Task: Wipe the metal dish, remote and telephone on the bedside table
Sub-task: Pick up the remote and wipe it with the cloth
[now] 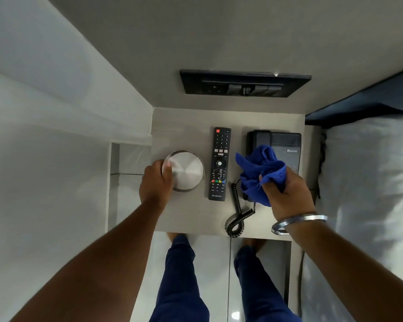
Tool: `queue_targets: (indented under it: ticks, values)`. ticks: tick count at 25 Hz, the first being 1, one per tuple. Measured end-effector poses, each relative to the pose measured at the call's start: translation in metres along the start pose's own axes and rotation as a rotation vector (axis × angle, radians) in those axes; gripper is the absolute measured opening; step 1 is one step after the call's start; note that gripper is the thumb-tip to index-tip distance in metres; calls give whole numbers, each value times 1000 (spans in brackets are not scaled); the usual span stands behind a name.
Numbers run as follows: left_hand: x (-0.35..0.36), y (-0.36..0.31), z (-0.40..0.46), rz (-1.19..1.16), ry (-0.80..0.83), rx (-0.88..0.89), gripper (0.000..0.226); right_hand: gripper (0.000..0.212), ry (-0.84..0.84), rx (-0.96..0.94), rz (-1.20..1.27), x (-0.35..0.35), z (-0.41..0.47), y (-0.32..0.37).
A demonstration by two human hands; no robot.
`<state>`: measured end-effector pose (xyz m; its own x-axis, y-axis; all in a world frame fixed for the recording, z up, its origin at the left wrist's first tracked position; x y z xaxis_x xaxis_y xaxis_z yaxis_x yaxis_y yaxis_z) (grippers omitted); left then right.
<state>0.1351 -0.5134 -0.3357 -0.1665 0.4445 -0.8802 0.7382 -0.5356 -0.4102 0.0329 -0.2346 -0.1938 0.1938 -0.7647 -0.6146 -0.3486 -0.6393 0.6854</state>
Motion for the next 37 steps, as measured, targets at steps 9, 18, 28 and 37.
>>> queue_targets:
  ticks: [9,18,28,37]
  values:
    - [51,-167,22,569,56,374,64,19,-35,-1,8,-22,3,-22]
    - [11,-203,-16,-370,183,30,24,29,-162,0,90,-81,-23,4]
    - [-316,-272,-97,-1494,826,-399,55,54,-45,-860,-106,-144,-140,315]
    - [-480,-276,-99,-1861,639,-176,75,45,70,-1226,-292,-159,-243,451]
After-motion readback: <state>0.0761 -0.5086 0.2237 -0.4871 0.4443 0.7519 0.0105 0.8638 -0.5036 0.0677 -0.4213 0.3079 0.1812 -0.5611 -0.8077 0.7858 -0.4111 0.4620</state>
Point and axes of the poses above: each hand's wrist, its own z-axis towards the middle knuckle, its own x-axis out of the palm, y = z × x, the point moved 3 cm from there along z, towards the middle knuckle, and after that the axes turned 13 degrees about -y, right-handed, at the moved point
